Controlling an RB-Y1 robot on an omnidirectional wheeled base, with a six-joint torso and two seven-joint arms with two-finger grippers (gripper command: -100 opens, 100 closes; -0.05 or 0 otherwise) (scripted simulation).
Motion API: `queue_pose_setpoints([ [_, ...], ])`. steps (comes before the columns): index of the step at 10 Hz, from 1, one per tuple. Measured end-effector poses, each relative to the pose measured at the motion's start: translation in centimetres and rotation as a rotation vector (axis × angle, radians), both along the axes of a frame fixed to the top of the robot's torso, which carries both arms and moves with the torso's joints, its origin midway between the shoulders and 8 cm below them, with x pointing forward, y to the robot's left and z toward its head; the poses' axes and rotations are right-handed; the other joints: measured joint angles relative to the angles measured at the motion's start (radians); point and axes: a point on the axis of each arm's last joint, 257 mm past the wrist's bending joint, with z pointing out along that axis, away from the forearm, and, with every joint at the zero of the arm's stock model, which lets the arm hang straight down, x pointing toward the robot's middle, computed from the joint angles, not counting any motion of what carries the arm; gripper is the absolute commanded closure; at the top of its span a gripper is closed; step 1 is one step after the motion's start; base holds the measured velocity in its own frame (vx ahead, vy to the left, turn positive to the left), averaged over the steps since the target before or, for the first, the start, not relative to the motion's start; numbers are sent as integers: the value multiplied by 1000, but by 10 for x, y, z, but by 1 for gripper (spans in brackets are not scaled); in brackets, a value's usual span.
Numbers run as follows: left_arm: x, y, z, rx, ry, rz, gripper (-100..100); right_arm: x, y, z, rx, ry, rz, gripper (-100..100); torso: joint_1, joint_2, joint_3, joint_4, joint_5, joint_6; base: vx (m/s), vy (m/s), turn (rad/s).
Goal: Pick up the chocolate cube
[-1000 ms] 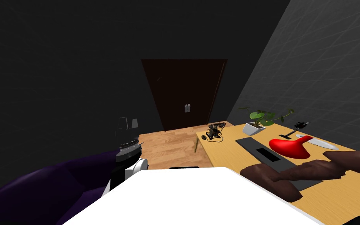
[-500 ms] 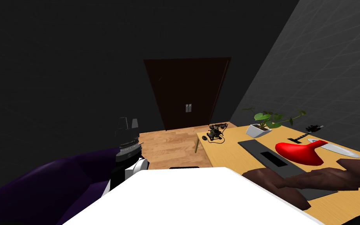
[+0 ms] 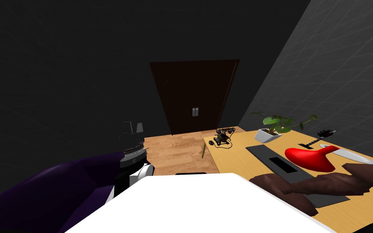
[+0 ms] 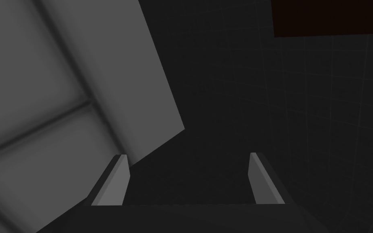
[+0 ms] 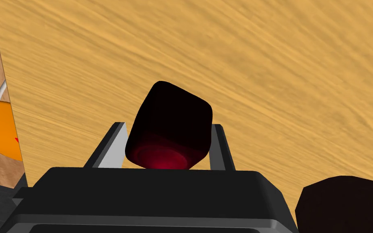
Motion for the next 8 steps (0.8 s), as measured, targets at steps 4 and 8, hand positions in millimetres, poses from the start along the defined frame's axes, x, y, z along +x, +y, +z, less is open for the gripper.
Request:
queue_pose_setpoints([
  [4, 0, 0, 0, 0, 0, 0, 0, 0, 0, 0, 0, 0, 2, 100, 0, 0, 0, 0, 0, 1, 5, 8, -21],
  [8, 0, 0, 0, 0, 0, 0, 0, 2, -7, 14, 2, -1, 15, 0, 2, -1, -1, 0, 1, 1, 15, 34, -27],
])
